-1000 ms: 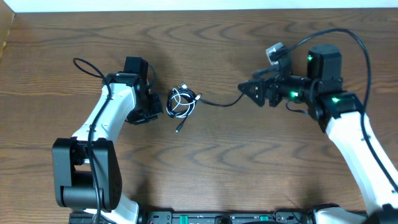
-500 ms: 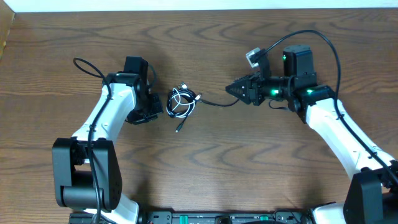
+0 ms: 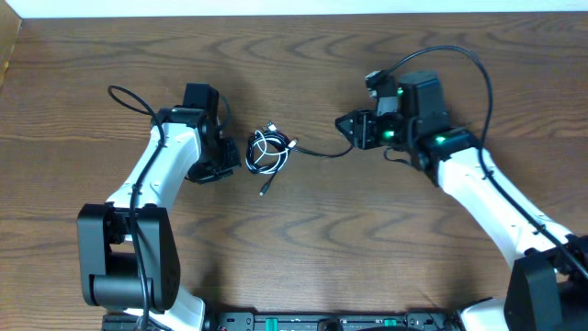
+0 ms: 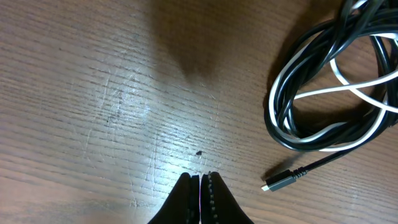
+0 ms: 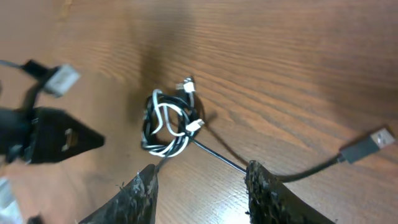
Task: Untangle cables
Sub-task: 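Move the right gripper over the right side of the cable bundle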
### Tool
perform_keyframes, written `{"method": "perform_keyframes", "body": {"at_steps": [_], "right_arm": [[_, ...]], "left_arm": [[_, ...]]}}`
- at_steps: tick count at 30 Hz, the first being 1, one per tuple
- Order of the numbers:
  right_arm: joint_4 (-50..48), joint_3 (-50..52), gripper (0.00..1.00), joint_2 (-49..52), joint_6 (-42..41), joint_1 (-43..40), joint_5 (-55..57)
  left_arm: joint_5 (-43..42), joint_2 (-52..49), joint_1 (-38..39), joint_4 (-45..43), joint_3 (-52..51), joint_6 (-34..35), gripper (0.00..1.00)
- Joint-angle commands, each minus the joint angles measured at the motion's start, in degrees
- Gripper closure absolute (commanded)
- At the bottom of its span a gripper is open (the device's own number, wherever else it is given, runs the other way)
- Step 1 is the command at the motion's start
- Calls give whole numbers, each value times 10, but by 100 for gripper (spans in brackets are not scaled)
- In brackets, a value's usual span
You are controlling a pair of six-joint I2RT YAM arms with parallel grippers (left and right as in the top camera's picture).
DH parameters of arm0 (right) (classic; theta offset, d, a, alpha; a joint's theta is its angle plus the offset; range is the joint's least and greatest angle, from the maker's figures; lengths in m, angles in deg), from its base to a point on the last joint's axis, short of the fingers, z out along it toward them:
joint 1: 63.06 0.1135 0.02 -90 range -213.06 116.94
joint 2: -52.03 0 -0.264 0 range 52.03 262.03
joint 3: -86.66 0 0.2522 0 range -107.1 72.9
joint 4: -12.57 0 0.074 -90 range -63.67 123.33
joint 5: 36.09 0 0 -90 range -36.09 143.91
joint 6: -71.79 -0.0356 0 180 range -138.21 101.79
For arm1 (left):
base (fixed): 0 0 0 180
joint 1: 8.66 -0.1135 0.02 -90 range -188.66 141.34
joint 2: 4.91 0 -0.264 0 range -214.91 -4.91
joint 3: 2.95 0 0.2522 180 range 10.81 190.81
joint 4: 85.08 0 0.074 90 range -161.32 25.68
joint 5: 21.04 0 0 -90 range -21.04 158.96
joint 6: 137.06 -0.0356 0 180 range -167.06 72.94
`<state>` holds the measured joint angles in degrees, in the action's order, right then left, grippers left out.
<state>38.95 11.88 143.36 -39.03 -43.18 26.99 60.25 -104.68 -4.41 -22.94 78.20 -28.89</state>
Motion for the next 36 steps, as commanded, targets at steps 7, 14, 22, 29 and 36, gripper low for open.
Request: {"method": "perform_keyframes", "body": {"at_steps": [7,14,22,29,36], "right_arm": [[-24,3,49,62,-62,73,118],[-48,3,32,127,-62,103,118],[-76,3,18,175,-64,125,114],[-88,3,27,177,-64,134,114],[-101,3,35,177,-66,142,120]], "left_arm": [[3,-2,1,1,-2,2,91],[3,-2,1,-1,-2,2,87],[3,-2,1,-1,-2,2,83],[3,-2,1,-1,-2,2,83],[3,-2,1,-1,-2,2,83]]}}
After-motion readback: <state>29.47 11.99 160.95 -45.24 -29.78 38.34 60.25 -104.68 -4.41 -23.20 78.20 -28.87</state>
